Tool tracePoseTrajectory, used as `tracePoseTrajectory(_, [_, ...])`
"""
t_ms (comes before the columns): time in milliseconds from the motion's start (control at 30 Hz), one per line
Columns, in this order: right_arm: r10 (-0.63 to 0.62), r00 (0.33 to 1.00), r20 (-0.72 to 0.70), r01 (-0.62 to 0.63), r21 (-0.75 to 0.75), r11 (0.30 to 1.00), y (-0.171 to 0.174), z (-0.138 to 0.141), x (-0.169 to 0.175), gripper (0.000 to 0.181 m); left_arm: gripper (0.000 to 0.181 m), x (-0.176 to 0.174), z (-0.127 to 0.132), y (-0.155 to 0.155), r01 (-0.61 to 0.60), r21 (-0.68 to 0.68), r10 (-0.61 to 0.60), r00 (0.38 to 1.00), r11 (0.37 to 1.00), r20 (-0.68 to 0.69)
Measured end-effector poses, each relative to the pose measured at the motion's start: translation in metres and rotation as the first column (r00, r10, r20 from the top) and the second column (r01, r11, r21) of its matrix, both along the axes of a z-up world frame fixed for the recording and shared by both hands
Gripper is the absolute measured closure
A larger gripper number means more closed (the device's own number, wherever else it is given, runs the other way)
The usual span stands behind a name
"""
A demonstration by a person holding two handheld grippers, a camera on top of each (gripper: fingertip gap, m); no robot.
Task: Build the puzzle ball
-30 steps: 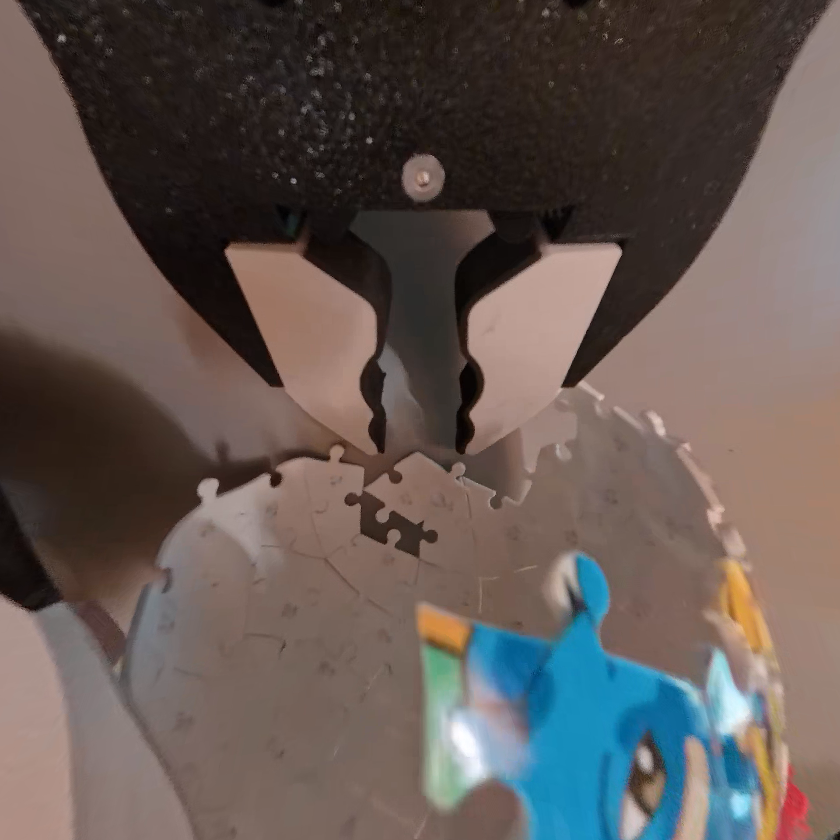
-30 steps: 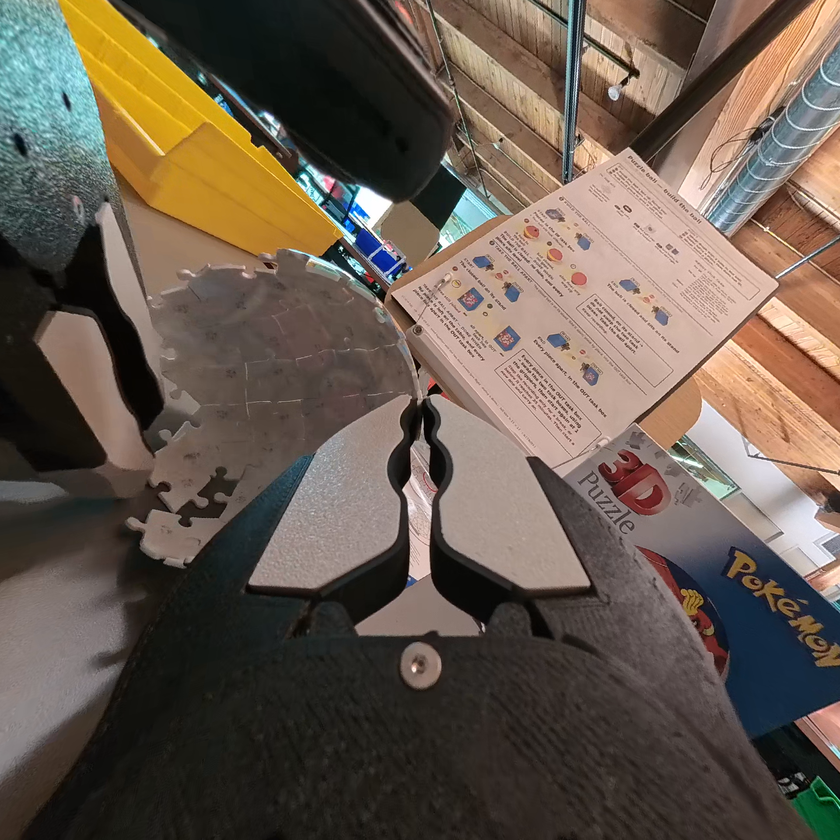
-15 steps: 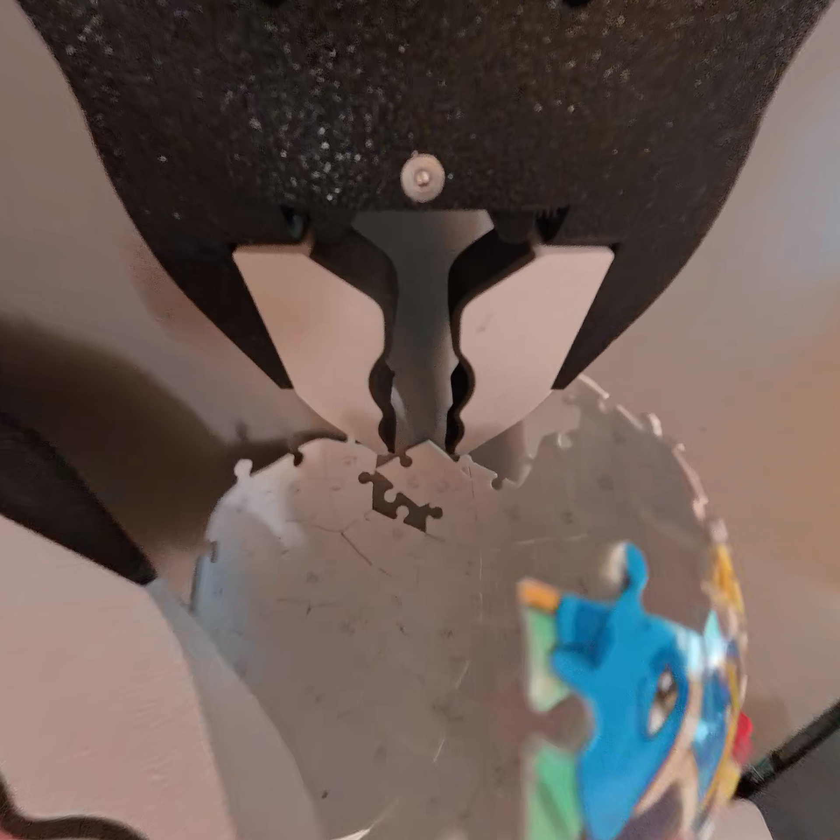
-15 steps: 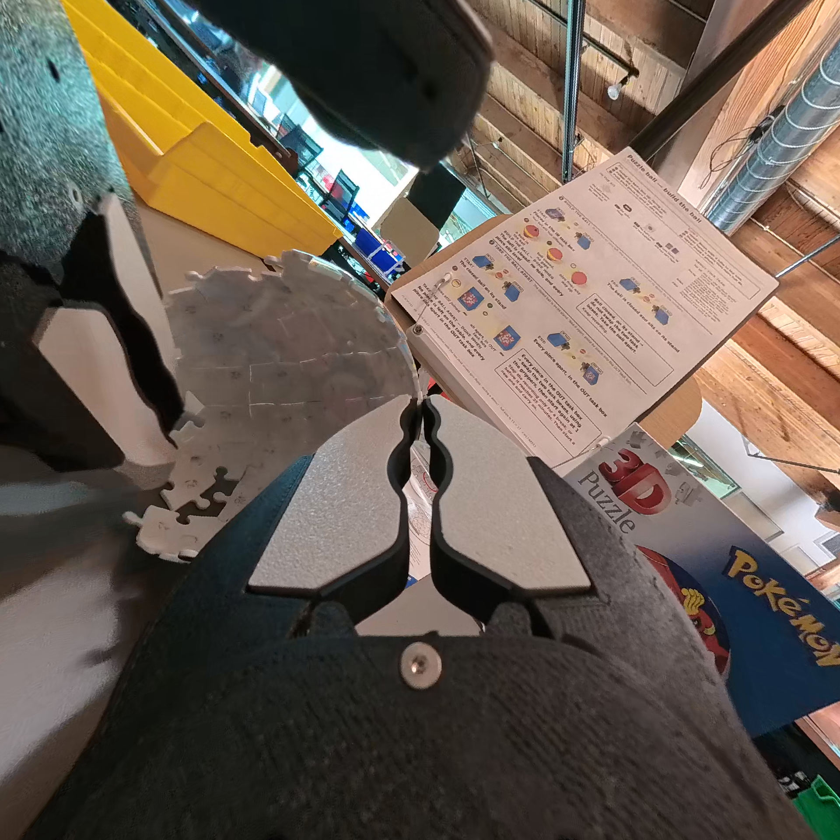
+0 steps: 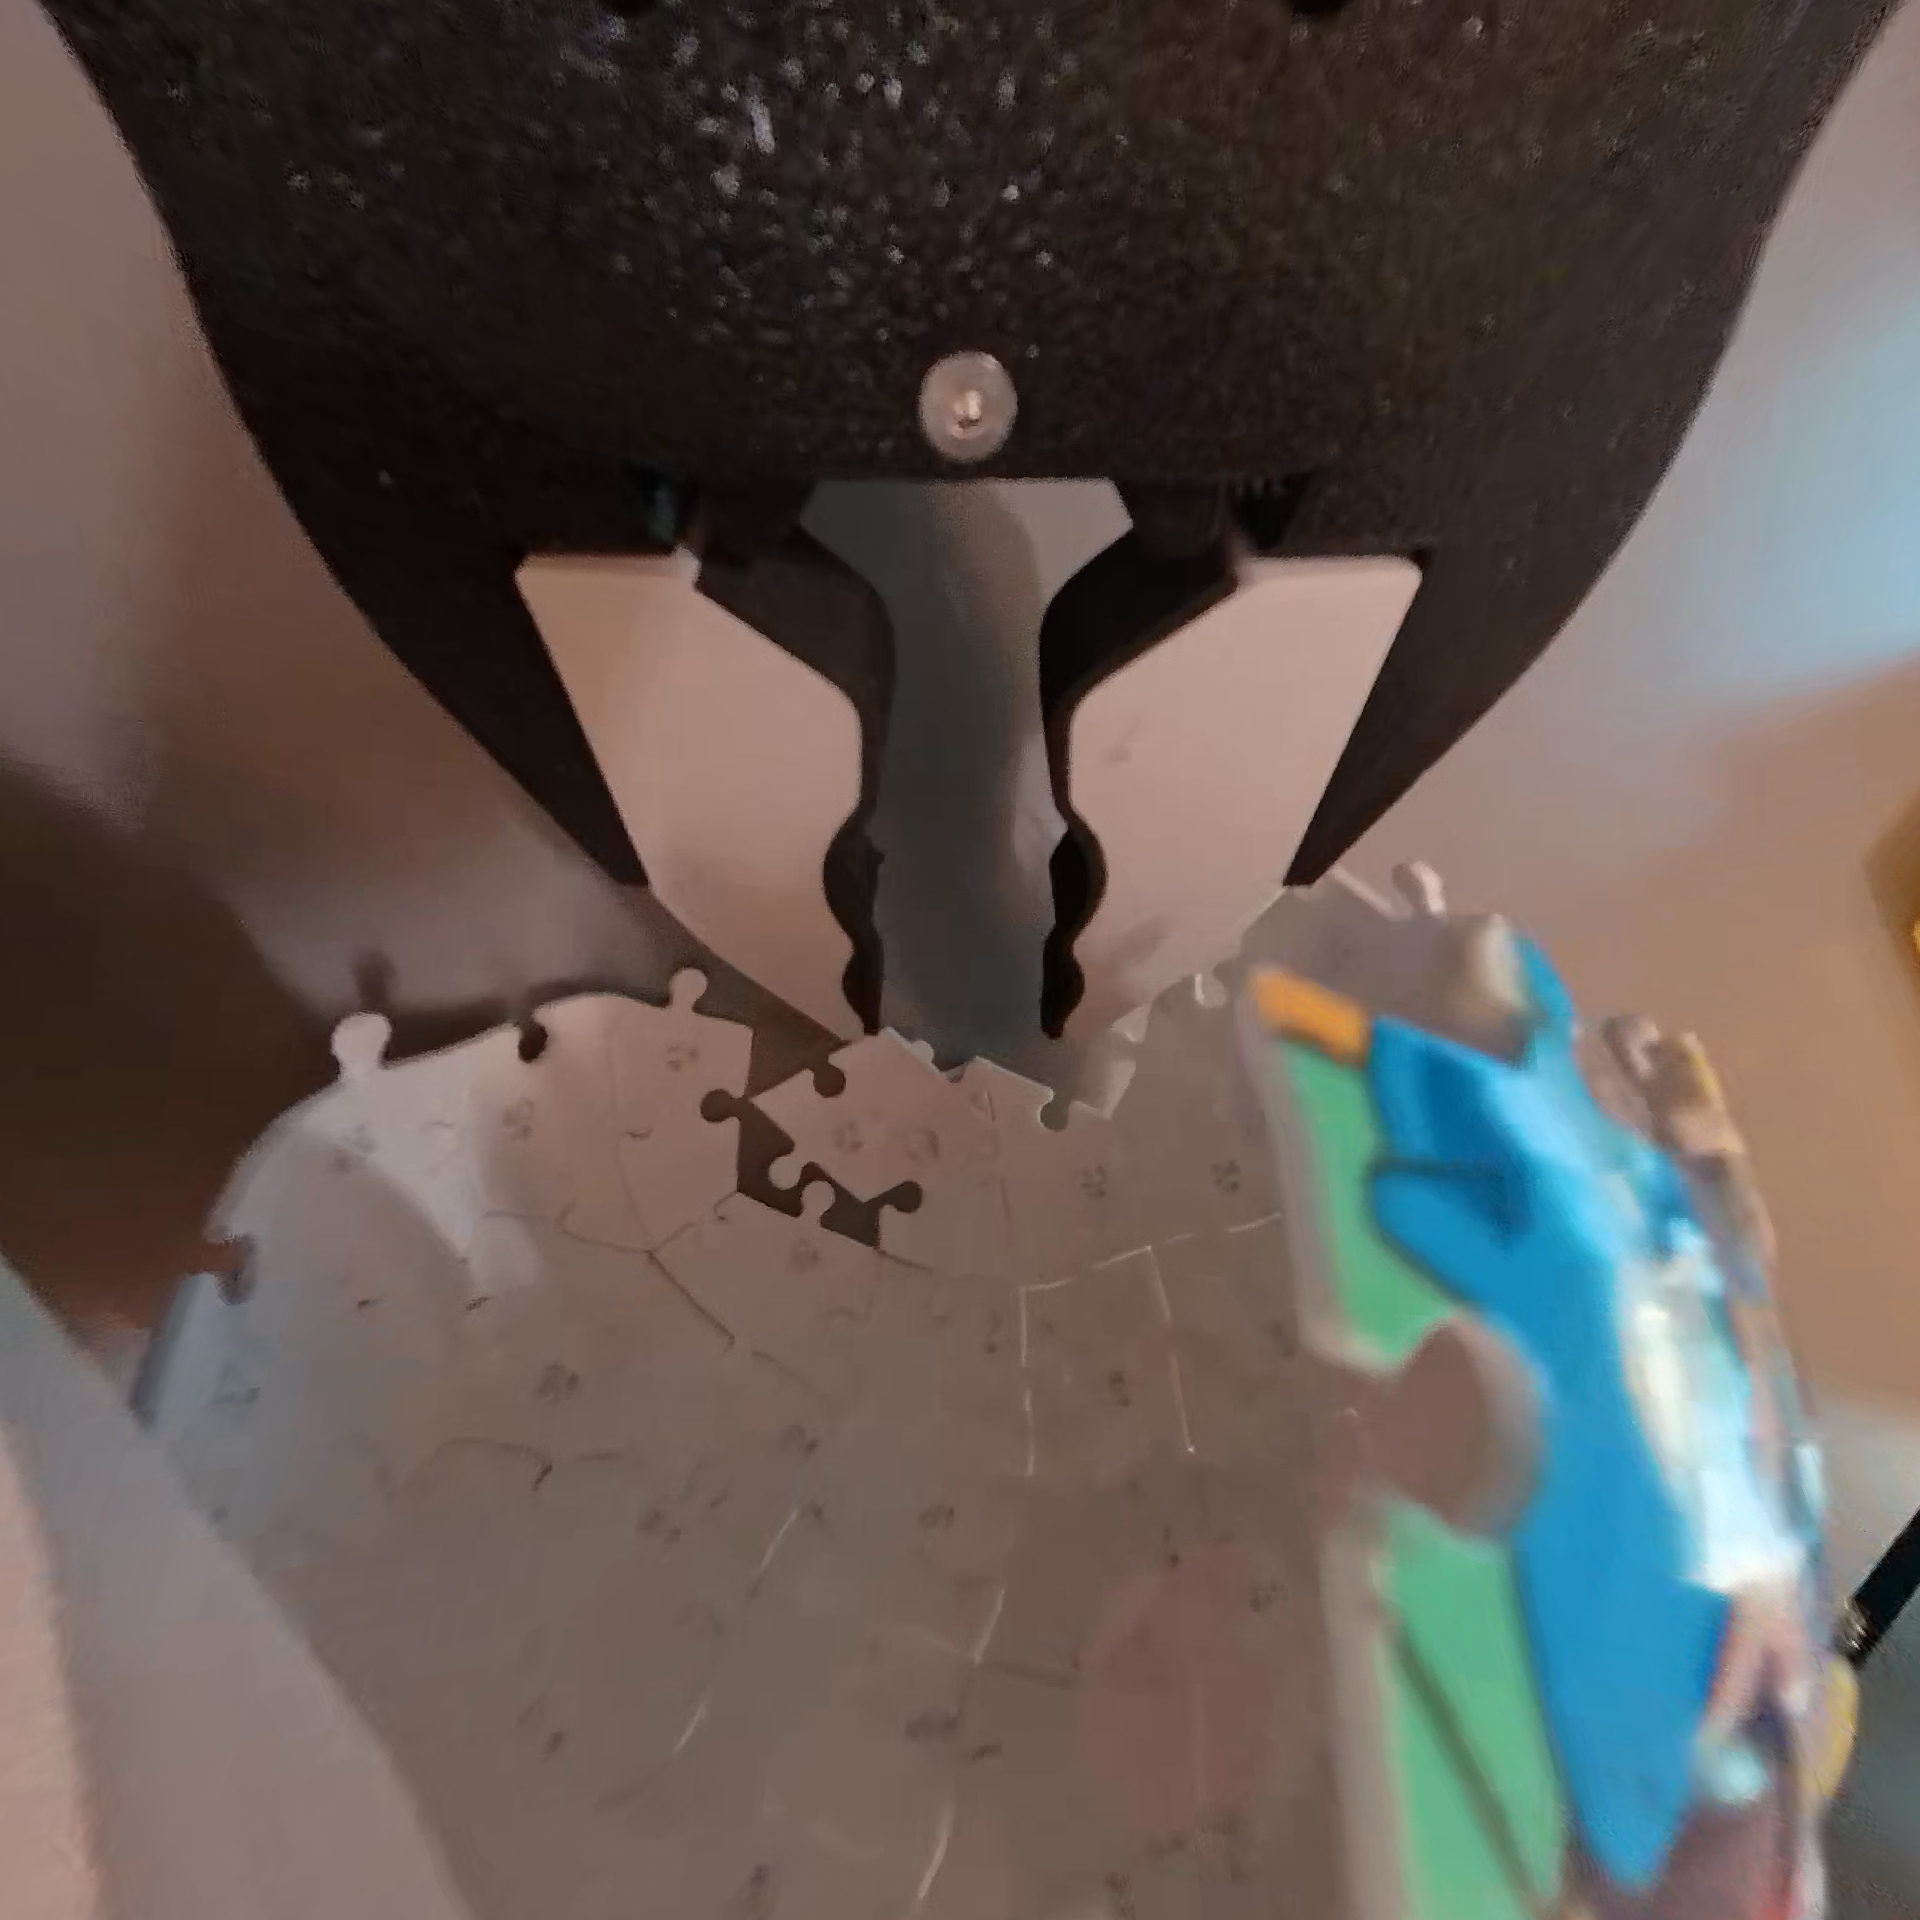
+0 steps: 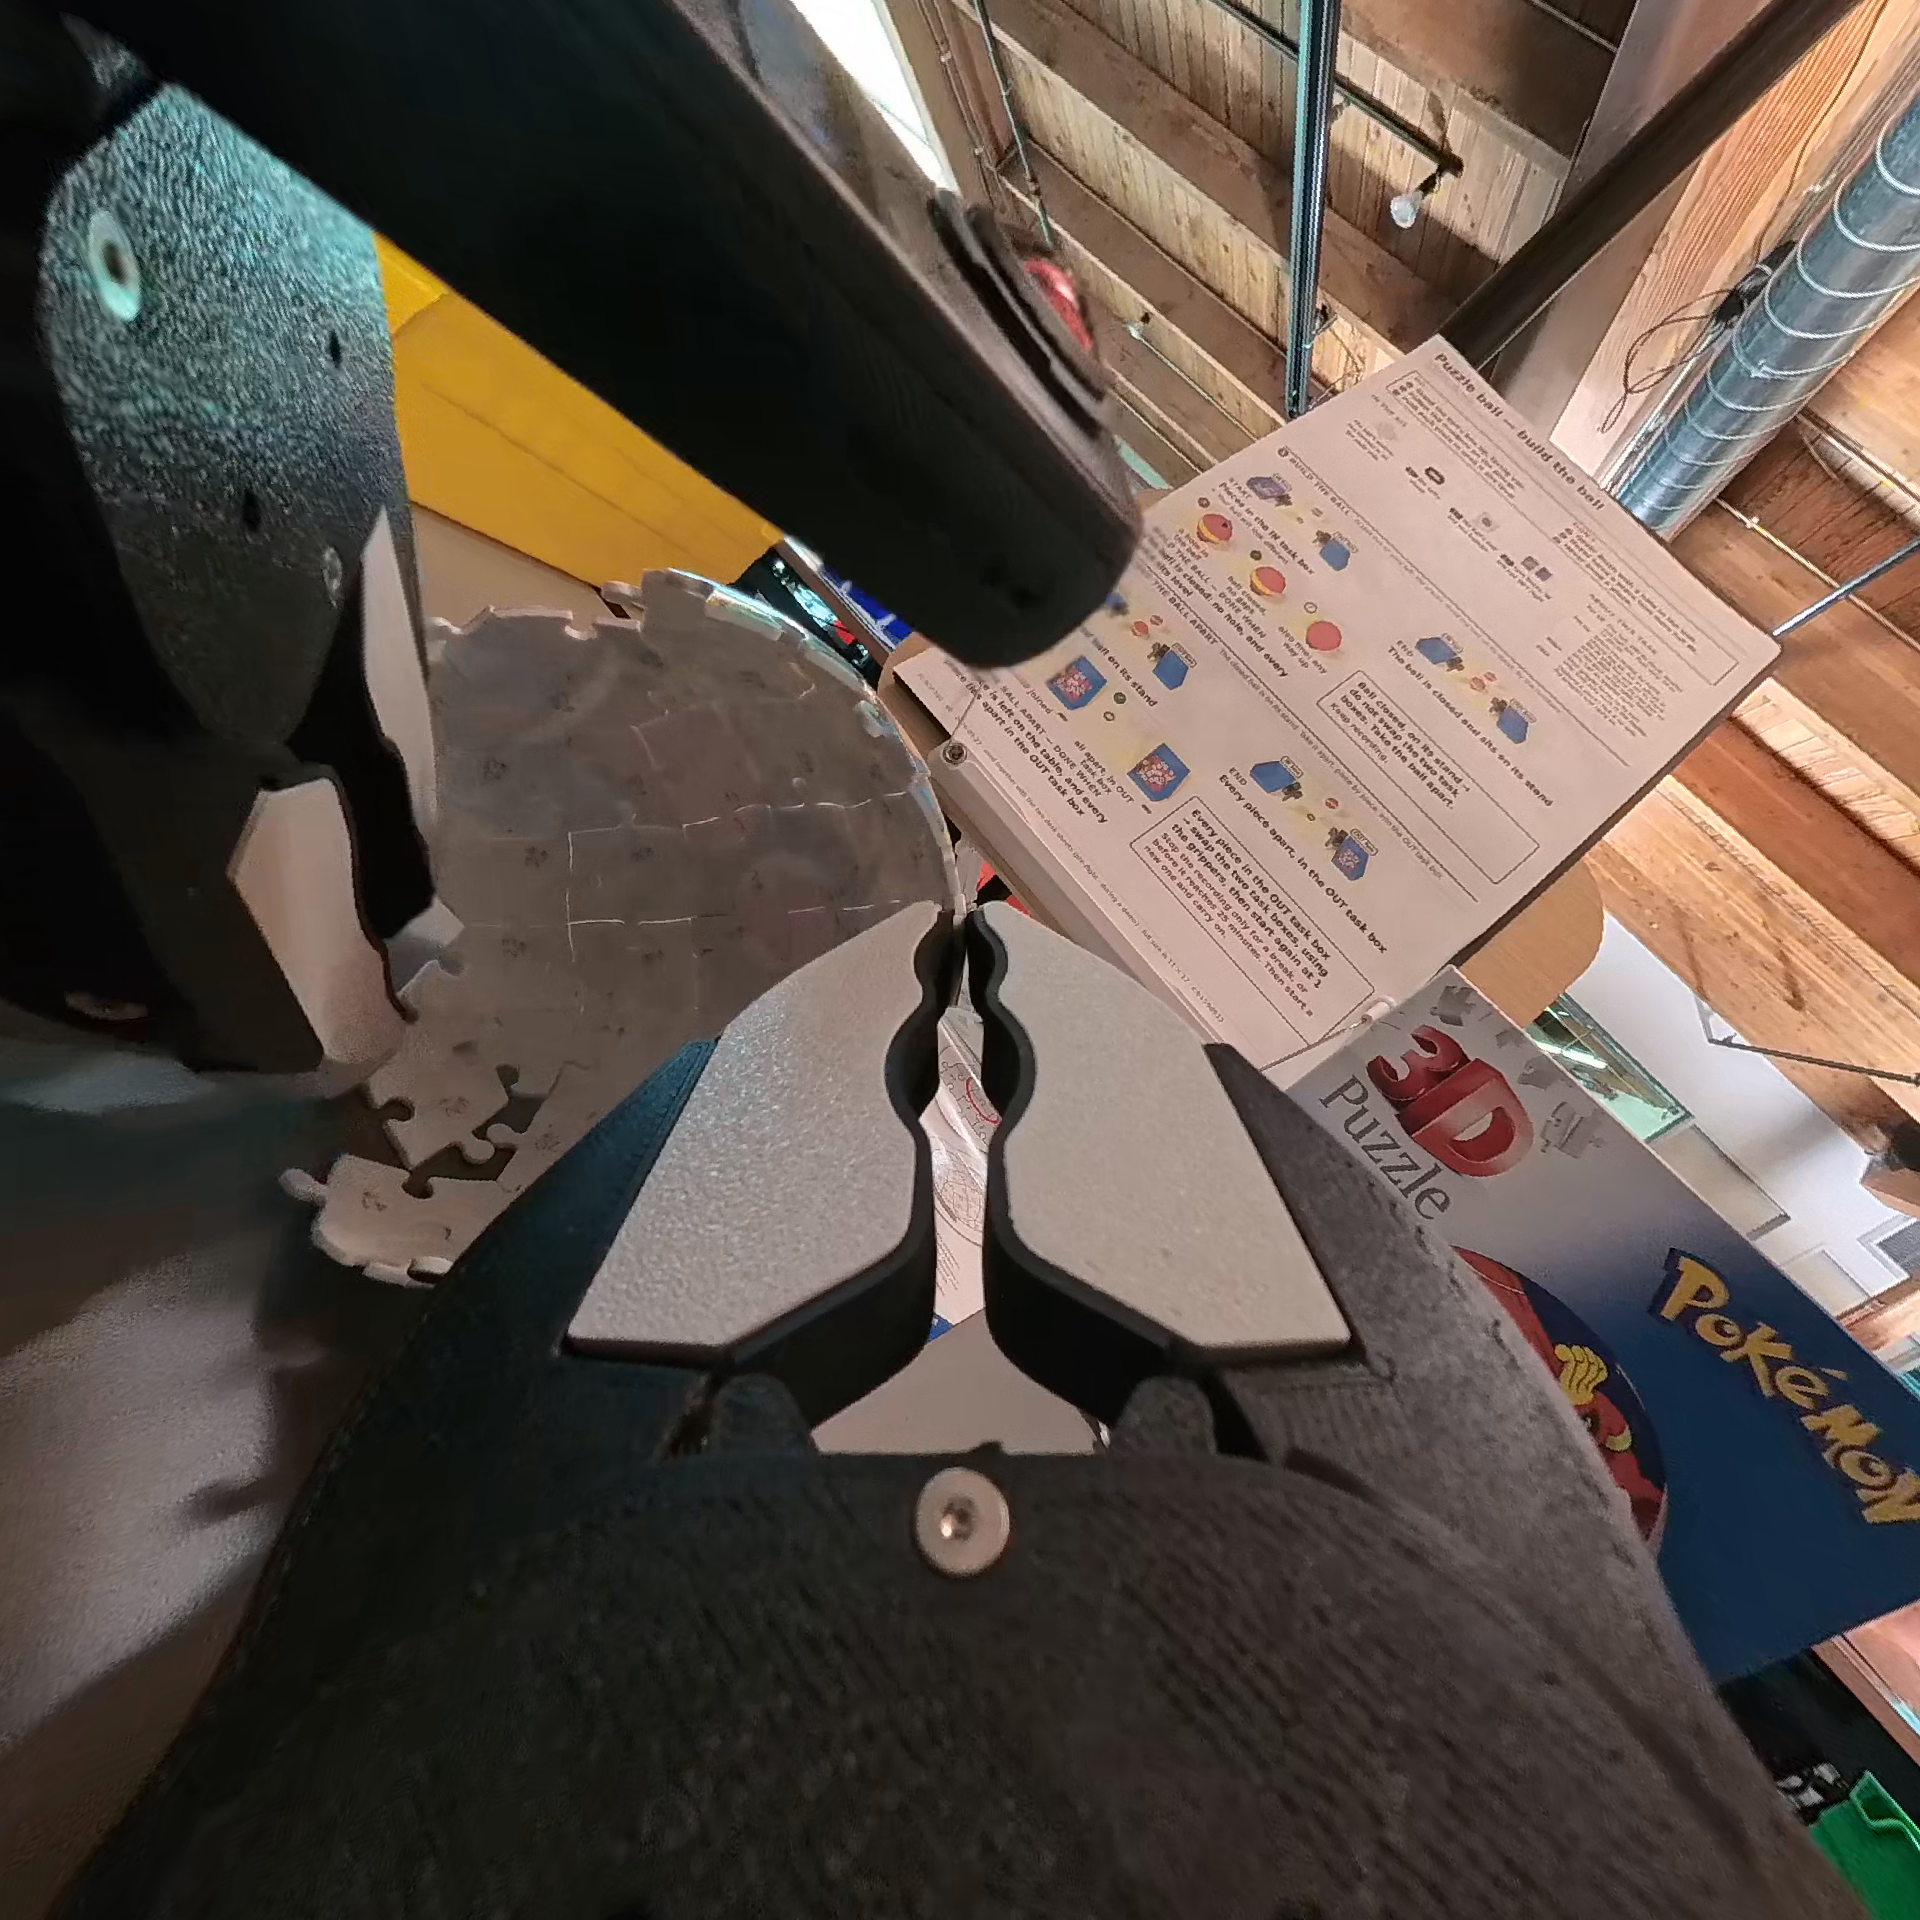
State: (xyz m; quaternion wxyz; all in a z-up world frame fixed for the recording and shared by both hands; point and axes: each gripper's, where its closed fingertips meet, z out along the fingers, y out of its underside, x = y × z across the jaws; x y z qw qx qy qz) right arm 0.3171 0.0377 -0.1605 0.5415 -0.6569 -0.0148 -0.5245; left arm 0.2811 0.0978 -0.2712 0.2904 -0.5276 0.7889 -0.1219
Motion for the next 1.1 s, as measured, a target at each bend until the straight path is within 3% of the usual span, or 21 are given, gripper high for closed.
tracePoseTrajectory(200, [0.001,1.0,0.002,-0.001,0.0,1.0,0.0,0.0,0.0,0.179,0.156,0.006,0.01,-0.019,0.049,-0.098,-0.04,0.996,0.994,0.085])
tracePoseTrajectory(333, [0.001,1.0,0.002,-0.001,0.0,1.0,0.0,0.0,0.0,0.179,0.156,0.015,0.004,-0.023,0.047,-0.147,-0.037,0.997,0.988,0.065])
tracePoseTrajectory(700, [-0.001,1.0,-0.002,0.001,0.002,1.0,0.0,0.0,0.001,0.179,0.171,0.012,-0.004,-0.026,0.146,-0.07,-0.147,0.989,0.987,-0.008])
tracePoseTrajectory(967, [-0.001,1.0,0.0,0.001,0.0,1.0,0.0,0.0,0.0,0.179,0.159,-0.015,0.002,-0.016,0.206,-0.078,-0.209,0.977,0.975,-0.036])
tracePoseTrajectory(1033, [0.0,1.0,0.0,0.0,0.001,1.0,0.0,0.0,0.0,0.179,0.159,-0.02,0.006,-0.01,0.174,-0.093,-0.176,0.984,0.98,-0.018])
tracePoseTrajectory(1100, [0.0,1.0,0.002,0.0,0.001,1.0,0.0,0.0,0.0,0.179,0.156,-0.022,0.007,0.0,0.06,-0.119,-0.061,0.998,0.991,-0.005])
